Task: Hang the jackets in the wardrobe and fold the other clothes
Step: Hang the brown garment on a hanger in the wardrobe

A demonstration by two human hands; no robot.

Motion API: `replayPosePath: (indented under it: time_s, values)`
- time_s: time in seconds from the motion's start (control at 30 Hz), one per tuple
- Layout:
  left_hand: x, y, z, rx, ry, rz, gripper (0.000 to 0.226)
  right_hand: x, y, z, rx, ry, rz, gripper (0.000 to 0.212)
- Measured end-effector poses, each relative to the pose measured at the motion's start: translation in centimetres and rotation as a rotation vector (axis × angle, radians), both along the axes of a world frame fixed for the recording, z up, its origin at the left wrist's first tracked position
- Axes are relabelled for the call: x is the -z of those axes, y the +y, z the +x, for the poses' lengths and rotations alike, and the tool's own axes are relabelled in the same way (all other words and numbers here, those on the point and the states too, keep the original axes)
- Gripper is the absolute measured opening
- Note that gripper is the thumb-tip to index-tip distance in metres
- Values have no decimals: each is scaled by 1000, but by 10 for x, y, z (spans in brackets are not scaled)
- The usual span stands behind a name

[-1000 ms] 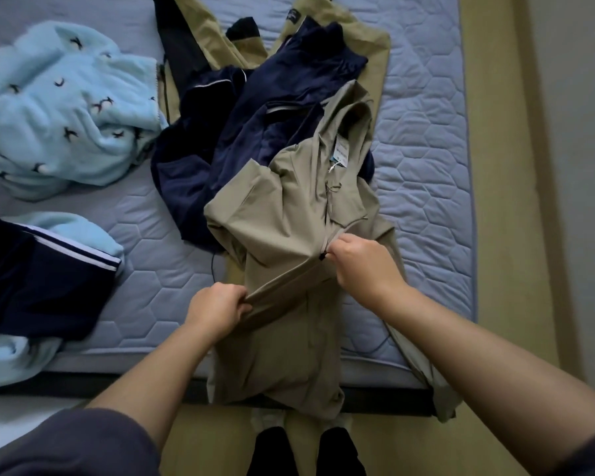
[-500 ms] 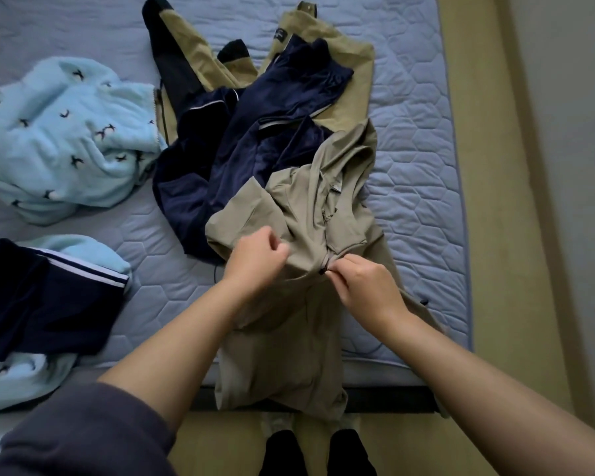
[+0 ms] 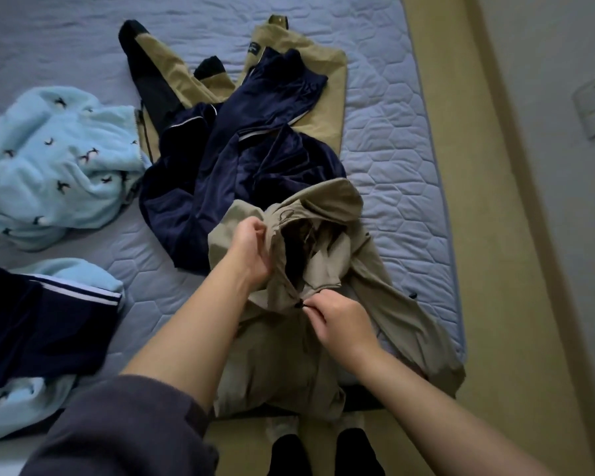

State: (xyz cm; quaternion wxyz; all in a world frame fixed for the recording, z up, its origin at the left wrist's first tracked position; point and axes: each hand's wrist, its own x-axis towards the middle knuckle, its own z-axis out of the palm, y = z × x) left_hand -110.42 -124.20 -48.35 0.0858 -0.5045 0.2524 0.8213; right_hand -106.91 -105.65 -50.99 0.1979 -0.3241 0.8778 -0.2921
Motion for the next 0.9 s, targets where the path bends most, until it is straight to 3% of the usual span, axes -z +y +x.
replayPosePath:
  time_s: [0.1, 0.2, 0.27, 0.33, 0.43, 0.57, 0.63, 0.7, 0.77, 0.9]
  values:
    - [-22, -3, 19, 396, 150, -88, 47, 1, -10, -2, 359, -504, -112, 20]
    - [-19, -7, 40, 544, 125, -425, 63, 3, -30, -13, 848, -1303, -351, 28]
    - [-17, -11, 57, 668, 151, -619, 74, 8, -42, -18, 1075, -1561, -506, 21]
    - [-16, -16, 73, 876, 204, -712, 88, 15, -52, -17, 1215, -1592, -522, 7]
    - [-19, -22, 94, 1158, 187, -828, 99, 21, -64, -6, 1263, -1543, -425, 23]
    - [-19, -29, 114, 1495, 155, -1049, 115, 23, -70, 10, 1254, -1500, -384, 9]
    - [-18, -33, 120, 1696, 154, -1253, 118, 28, -76, 16, 1274, -1472, -398, 23]
    - [-17, -39, 124, 1826, 159, -1494, 107, 32, -83, 23, 1257, -1462, -380, 27]
    - [-13, -45, 126, 1772, 152, -1613, 88, 37, -89, 30, 1242, -1468, -376, 25]
    - [-13, -53, 124, 1225, 56, -1327, 36, 43, -96, 37, 1267, -1484, -458, 12]
